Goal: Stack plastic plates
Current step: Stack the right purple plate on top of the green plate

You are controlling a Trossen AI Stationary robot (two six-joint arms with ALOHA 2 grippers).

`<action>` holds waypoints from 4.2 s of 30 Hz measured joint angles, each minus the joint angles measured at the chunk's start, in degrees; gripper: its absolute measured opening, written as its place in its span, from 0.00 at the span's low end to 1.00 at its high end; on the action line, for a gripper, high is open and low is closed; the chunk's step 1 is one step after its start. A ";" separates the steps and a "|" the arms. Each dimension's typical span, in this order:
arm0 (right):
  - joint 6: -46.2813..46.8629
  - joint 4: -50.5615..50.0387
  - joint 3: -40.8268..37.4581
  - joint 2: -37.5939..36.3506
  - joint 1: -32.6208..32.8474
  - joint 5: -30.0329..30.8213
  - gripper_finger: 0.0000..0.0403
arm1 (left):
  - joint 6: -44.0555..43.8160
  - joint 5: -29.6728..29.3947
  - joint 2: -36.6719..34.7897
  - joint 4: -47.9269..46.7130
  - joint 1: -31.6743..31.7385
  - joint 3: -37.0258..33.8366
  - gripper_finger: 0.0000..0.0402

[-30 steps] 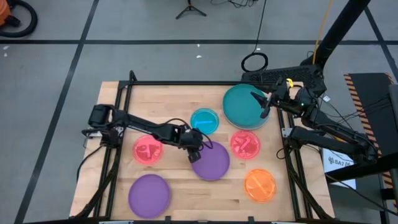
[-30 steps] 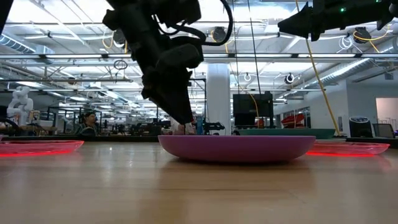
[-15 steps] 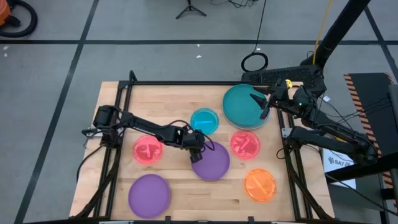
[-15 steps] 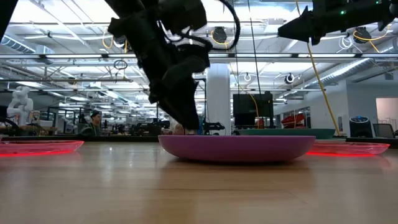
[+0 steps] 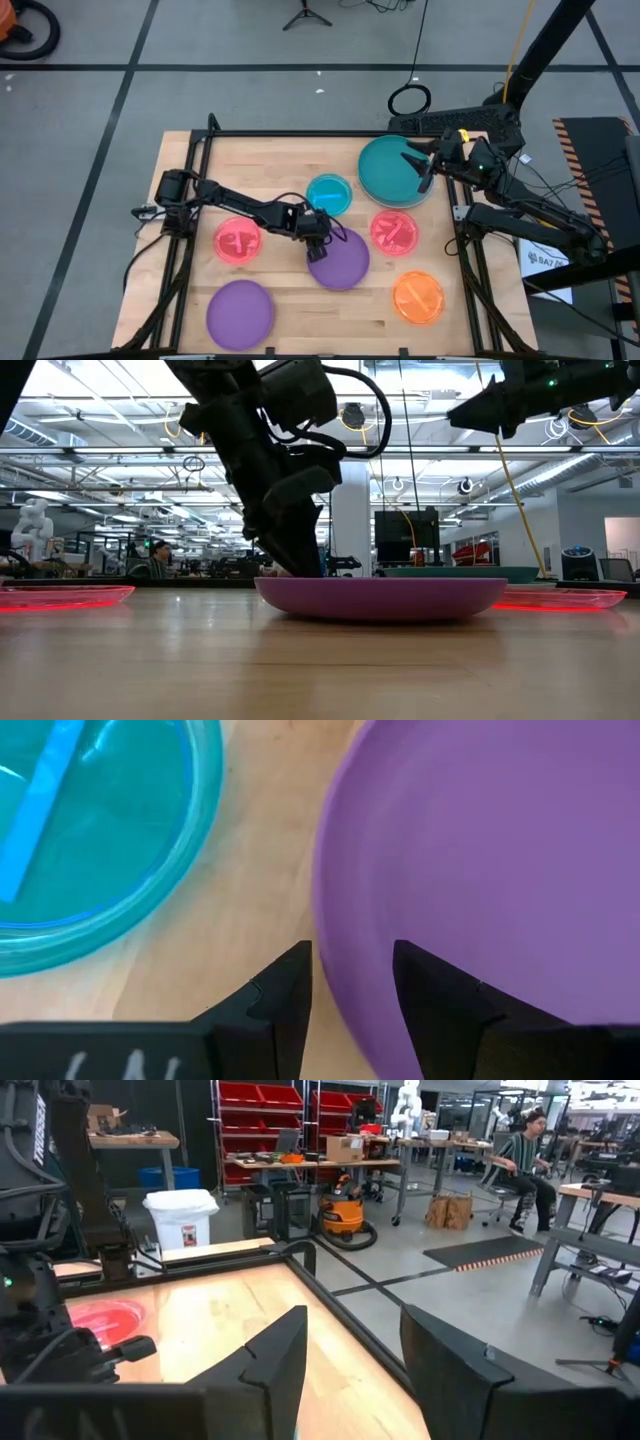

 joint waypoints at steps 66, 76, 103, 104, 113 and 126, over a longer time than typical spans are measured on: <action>1.09 5.82 0.00 16.34 11.74 -4.17 0.39 | 7.03 -30.49 -15.30 13.61 3.50 -0.02 0.03; 4.38 2.34 0.02 16.30 11.80 -4.31 0.39 | 7.03 -30.70 -15.30 15.41 3.13 -0.02 0.03; 4.40 5.28 1.34 17.02 11.06 -3.01 0.21 | 5.94 -32.02 -15.30 22.77 3.38 -0.01 0.03; 5.40 4.91 1.76 17.16 11.00 -2.52 0.16 | 5.96 -31.93 -15.30 23.01 3.52 0.03 0.04; 7.91 4.19 2.86 18.81 10.38 1.36 0.04 | 6.14 -30.31 -15.39 23.39 3.53 0.15 0.14; 10.67 0.86 2.86 18.81 6.70 0.71 0.03 | 13.14 -30.49 -16.64 22.46 4.09 0.08 0.46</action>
